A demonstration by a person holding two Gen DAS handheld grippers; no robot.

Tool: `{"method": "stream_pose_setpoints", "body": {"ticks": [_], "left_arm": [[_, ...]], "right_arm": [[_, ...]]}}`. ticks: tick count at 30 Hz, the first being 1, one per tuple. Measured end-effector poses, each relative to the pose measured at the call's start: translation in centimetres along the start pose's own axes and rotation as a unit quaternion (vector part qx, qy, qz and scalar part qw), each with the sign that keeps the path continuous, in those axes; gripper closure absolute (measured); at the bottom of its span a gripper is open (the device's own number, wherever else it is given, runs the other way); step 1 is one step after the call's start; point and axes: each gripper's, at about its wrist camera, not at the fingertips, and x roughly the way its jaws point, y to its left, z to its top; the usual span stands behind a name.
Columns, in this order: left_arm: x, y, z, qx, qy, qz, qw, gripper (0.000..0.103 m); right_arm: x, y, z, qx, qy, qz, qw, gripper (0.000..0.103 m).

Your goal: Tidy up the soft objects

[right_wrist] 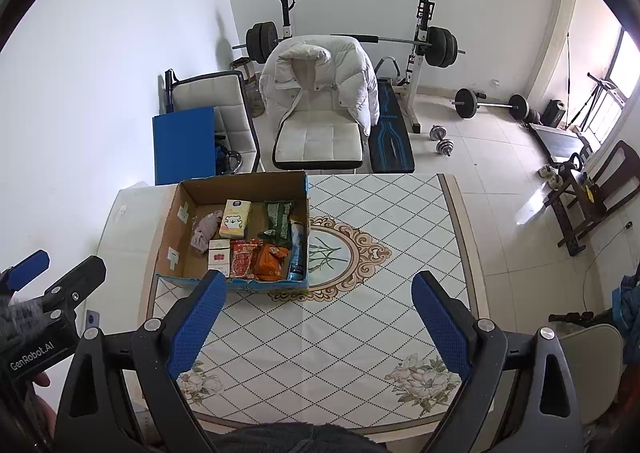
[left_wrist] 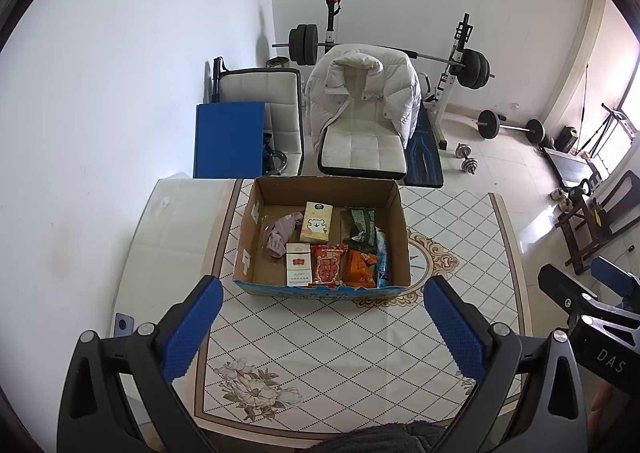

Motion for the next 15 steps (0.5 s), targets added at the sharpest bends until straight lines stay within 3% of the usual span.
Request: {"method": "stream_pose_setpoints", "body": {"ticks": [15], "left_arm": [[-0.15, 0.25, -0.1, 0.001, -0.004, 0.003, 1.0, 0.0]], "right_arm": [[-0.33, 0.01, 0.17, 0.006, -0.007, -0.002, 1.0, 0.007]]}}
